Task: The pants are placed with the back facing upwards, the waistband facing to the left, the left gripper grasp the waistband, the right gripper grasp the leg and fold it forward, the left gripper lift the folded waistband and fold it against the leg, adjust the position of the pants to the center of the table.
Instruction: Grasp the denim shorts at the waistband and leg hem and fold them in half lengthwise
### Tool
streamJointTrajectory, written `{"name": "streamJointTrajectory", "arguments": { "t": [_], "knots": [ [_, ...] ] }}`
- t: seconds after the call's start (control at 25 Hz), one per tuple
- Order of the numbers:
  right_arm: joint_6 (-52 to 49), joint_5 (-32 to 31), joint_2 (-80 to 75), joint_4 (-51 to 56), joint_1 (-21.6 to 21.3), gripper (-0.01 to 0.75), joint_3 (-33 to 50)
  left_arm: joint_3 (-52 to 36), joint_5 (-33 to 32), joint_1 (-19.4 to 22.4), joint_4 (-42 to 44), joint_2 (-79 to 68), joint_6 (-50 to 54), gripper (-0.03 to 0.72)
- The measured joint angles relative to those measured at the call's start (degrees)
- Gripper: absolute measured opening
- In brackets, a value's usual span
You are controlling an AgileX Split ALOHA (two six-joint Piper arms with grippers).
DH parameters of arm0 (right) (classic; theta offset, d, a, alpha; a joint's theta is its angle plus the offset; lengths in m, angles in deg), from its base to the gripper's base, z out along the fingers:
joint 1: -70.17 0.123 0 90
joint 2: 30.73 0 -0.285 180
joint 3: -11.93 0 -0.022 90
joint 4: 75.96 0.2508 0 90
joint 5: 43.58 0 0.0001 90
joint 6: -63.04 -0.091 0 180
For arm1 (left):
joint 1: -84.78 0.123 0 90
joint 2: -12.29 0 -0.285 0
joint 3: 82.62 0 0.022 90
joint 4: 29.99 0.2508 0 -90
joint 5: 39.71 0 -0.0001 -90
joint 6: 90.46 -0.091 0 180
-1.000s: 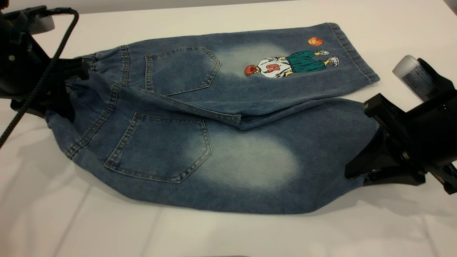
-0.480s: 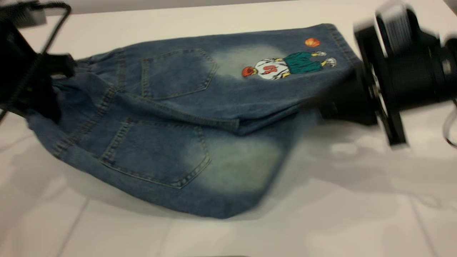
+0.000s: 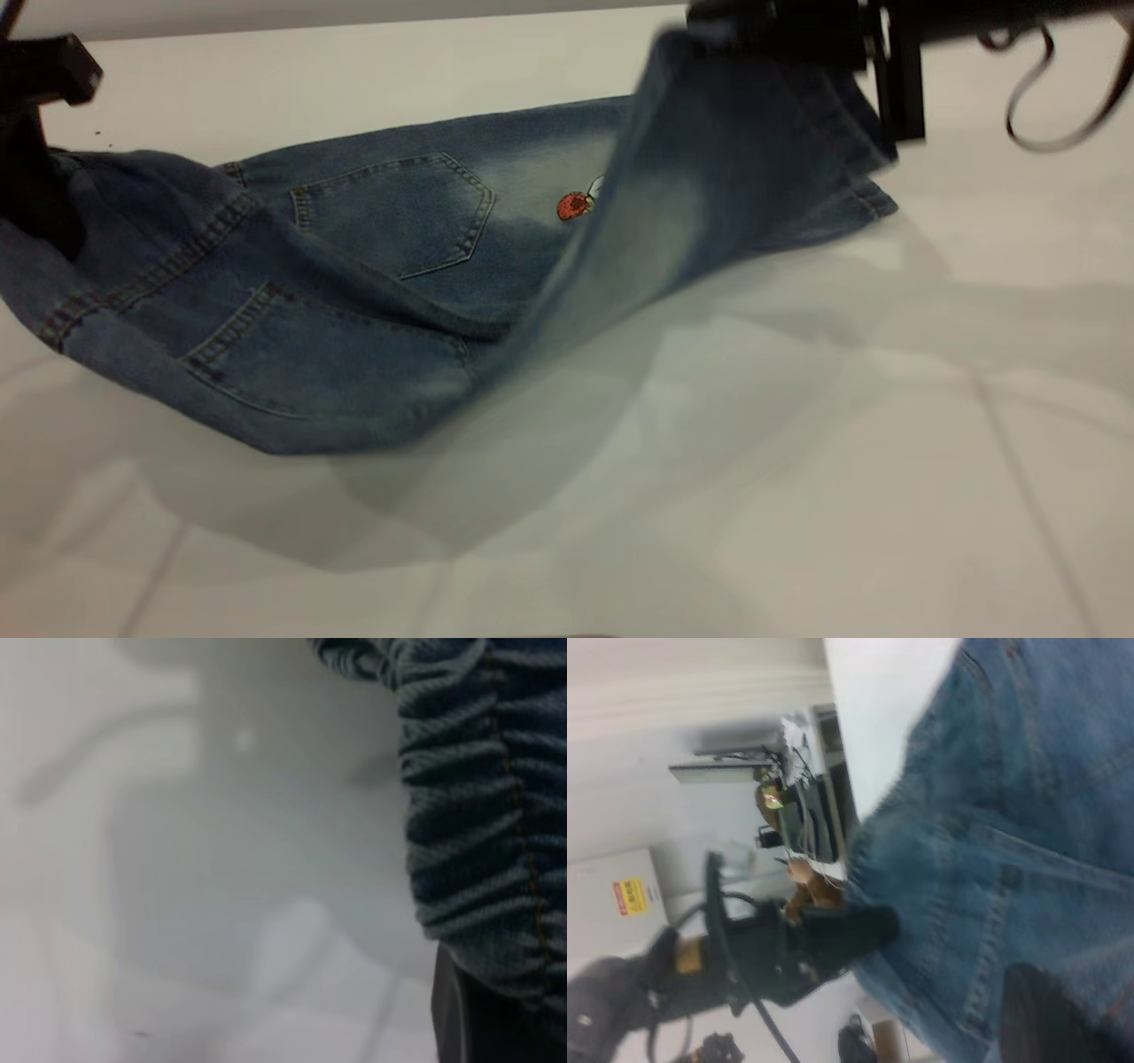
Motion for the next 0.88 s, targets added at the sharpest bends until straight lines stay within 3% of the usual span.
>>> {"name": "streamJointTrajectory", "arguments": {
  "t": [0.24,0.4,0.68,0.88],
  "knots": [
    [-6.7,14.3,-1.8,0.0,0.0,0.029,-6.9,0.0,6.4,6.7,-10.3,-3.3,-0.1,0.092],
    [-9.9,21.1,-5.4,0.0,0.0,0.029,-10.8,0.0,12.3,8.0,-17.3,-8.7,-0.2,0.092],
    [-17.0,23.8,-13.1,0.1,0.0,0.029,-17.3,0.0,20.3,8.0,-35.3,-17.6,-0.4,0.092],
    [-21.6,24.1,-17.6,0.1,0.0,0.029,-21.9,2.2,22.2,8.1,-45.2,-19.3,-5.0,0.092]
  ]
}}
